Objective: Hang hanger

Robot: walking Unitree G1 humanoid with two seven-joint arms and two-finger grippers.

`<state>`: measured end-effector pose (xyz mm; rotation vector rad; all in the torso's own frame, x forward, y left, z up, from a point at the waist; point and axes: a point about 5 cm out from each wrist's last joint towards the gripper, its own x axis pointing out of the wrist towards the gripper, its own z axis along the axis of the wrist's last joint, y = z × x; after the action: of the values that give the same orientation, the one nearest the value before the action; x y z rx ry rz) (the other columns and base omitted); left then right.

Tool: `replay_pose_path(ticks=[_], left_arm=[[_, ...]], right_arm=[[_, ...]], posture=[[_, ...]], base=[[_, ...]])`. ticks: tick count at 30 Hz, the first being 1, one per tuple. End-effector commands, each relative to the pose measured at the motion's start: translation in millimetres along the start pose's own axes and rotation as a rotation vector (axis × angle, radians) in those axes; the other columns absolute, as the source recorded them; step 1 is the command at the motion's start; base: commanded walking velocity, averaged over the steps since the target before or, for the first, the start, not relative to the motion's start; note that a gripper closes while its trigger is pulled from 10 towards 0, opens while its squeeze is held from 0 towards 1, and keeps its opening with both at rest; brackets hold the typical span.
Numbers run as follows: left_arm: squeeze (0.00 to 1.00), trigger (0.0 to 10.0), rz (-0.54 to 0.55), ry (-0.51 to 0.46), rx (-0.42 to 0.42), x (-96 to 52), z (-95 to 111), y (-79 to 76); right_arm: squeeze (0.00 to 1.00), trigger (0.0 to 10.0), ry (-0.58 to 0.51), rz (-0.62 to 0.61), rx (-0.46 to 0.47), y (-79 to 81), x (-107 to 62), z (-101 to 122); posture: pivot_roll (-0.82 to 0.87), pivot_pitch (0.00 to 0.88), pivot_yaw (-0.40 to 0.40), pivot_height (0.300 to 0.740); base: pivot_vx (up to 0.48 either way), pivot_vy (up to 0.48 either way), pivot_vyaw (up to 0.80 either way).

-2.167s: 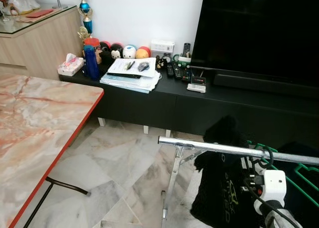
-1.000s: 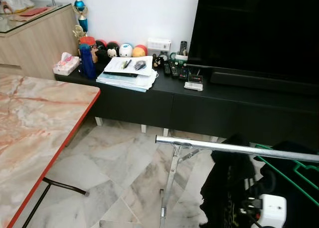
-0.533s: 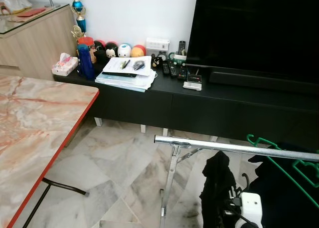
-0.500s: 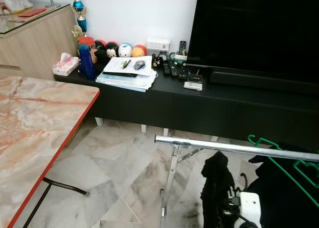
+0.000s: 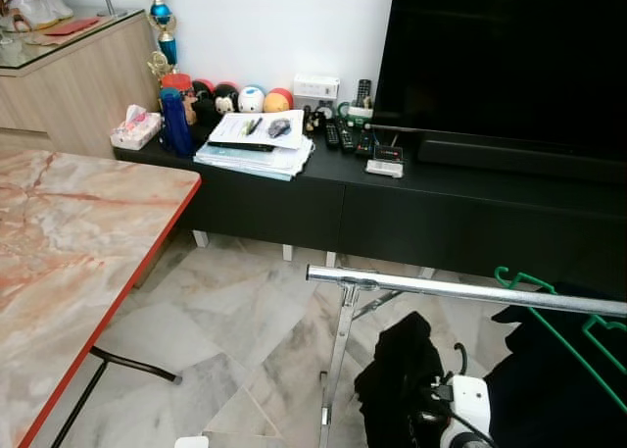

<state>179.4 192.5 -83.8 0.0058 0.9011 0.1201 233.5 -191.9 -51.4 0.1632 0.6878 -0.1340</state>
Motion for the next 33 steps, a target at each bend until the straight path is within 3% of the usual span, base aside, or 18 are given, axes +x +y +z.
replay_pose_path(ticks=[1, 13, 33], left_arm=[[0.0, 10.0, -0.009, 0.023, -0.001, -0.6, -4.2, -0.1], [0.0, 10.0, -0.022, 0.011, -0.013, 2.1, 5.7, -6.1], [0.0, 10.0, -0.015, 0.03, -0.018, 0.2, -2.5, -3.5]], right_arm=[[0.0, 10.0, -0.001, -0.019, 0.026, -3.0, 0.9, 2.9], [0.0, 10.0, 0.024, -0.079, 0.127, -17.8, -1.8, -2.7], [0.0, 10.0, 0.058, -0.063, 0.115, -14.0, -5.7, -17.2]], posture=[[0.0, 0.045, -0.039, 0.74], [-0.01, 0.068, -0.038, 0.74], [0.03, 0.11, -0.046, 0.74]], base=[[0.0, 0.0, 0.0], [0.0, 0.0, -0.05], [-0.061, 0.0, 0.0]])
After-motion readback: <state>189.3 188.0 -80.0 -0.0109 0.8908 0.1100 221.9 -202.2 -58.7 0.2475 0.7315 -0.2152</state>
